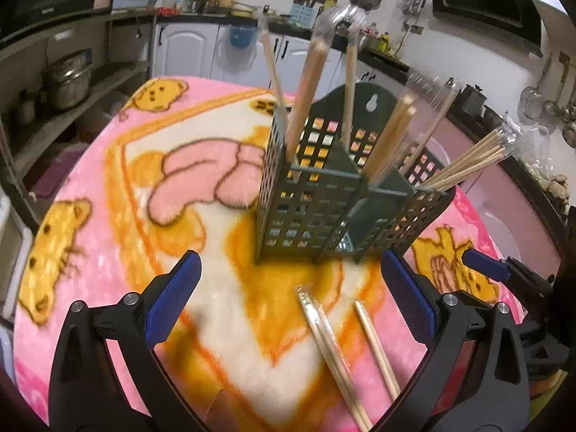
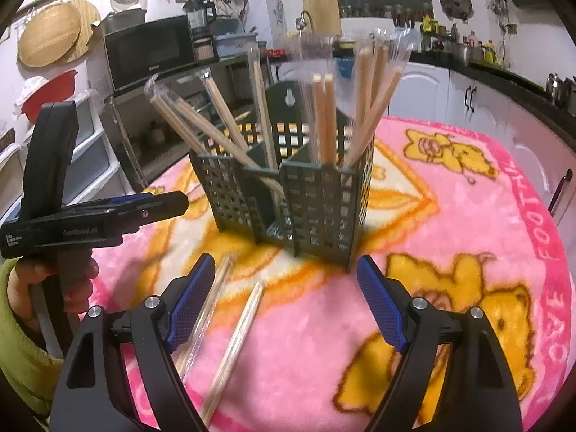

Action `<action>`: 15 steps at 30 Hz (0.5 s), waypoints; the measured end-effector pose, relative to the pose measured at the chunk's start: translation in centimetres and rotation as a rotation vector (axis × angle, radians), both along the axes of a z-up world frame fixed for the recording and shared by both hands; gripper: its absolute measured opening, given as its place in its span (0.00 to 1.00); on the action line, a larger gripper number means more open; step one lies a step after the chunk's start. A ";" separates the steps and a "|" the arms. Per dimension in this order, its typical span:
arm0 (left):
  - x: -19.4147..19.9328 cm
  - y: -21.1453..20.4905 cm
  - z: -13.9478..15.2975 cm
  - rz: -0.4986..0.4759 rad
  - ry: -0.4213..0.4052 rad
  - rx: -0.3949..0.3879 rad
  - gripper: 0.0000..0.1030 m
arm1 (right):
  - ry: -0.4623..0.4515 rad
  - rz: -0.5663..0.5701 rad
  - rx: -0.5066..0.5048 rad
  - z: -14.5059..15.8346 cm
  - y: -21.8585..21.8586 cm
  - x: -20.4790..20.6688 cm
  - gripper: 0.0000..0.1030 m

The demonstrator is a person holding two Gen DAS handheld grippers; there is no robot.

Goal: Organize utensils
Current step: 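Lower the left gripper onto a remaining wrapped chopstick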

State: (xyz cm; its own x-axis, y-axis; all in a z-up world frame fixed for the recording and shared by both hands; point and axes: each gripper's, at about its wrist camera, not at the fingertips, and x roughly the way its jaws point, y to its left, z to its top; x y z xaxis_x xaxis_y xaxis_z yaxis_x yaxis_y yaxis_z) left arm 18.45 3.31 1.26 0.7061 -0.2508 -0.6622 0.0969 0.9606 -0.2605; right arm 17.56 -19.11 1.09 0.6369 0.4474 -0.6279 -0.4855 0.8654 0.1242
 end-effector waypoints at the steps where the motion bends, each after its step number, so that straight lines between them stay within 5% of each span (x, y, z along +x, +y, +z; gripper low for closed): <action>1: 0.1 0.0 -0.2 0.000 0.009 -0.002 0.89 | 0.011 0.003 -0.006 -0.3 0.1 0.1 0.76; 6: 0.4 -0.1 -1.2 -0.013 0.045 -0.012 0.80 | 0.065 0.027 -0.026 -1.7 1.0 0.5 0.70; 15: 1.2 0.0 -3.1 -0.049 0.124 -0.075 0.46 | 0.139 0.070 -0.049 -3.8 2.7 0.9 0.59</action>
